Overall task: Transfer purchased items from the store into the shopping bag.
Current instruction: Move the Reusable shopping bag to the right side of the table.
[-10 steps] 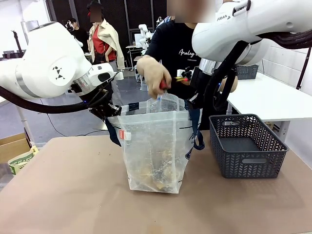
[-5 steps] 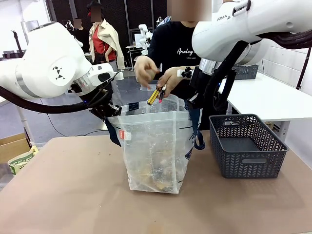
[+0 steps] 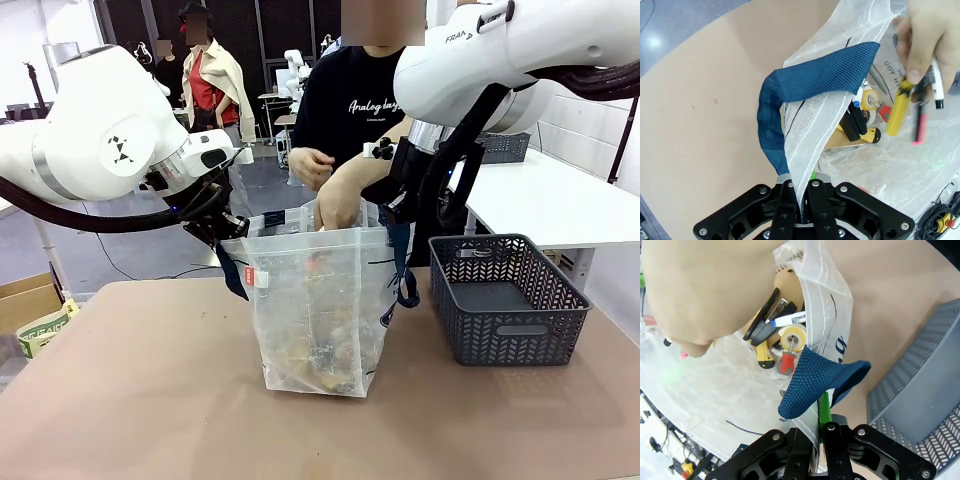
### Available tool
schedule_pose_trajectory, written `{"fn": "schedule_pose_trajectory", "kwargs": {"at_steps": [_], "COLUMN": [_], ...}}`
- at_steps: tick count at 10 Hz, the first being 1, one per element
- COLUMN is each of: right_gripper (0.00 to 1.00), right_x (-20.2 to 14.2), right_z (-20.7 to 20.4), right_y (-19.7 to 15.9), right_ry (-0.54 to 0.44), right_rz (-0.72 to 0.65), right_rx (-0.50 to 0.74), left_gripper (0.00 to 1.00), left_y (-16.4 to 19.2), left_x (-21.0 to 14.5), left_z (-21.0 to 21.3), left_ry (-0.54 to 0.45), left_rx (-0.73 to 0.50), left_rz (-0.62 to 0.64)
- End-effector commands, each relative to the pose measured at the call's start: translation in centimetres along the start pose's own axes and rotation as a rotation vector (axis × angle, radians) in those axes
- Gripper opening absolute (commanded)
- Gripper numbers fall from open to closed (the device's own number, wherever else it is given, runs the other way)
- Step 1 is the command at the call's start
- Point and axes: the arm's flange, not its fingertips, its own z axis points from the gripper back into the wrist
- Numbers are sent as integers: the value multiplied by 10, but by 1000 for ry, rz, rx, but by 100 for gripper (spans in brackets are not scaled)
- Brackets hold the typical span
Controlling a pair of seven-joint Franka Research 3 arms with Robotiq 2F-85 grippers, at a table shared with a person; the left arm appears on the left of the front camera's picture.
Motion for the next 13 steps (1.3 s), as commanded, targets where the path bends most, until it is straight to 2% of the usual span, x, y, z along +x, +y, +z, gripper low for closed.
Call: {"fn": "schedule_pose_trajectory", "kwargs": {"at_steps": [1, 13], "right_gripper": [0, 0], "right_x": [0, 0], "right_z": [0, 0], "right_y": [-1, -1], "right_ry": [-2, -2], "right_rz": [-3, -3], "right_rx": [-1, -1], "left_gripper": [0, 0], "left_y": [2, 2], "left_x": [0, 0], "left_z": [3, 3], "left_ry": [-7, -7], "left_rx": [3, 3], "left_rz": [2, 2]}}
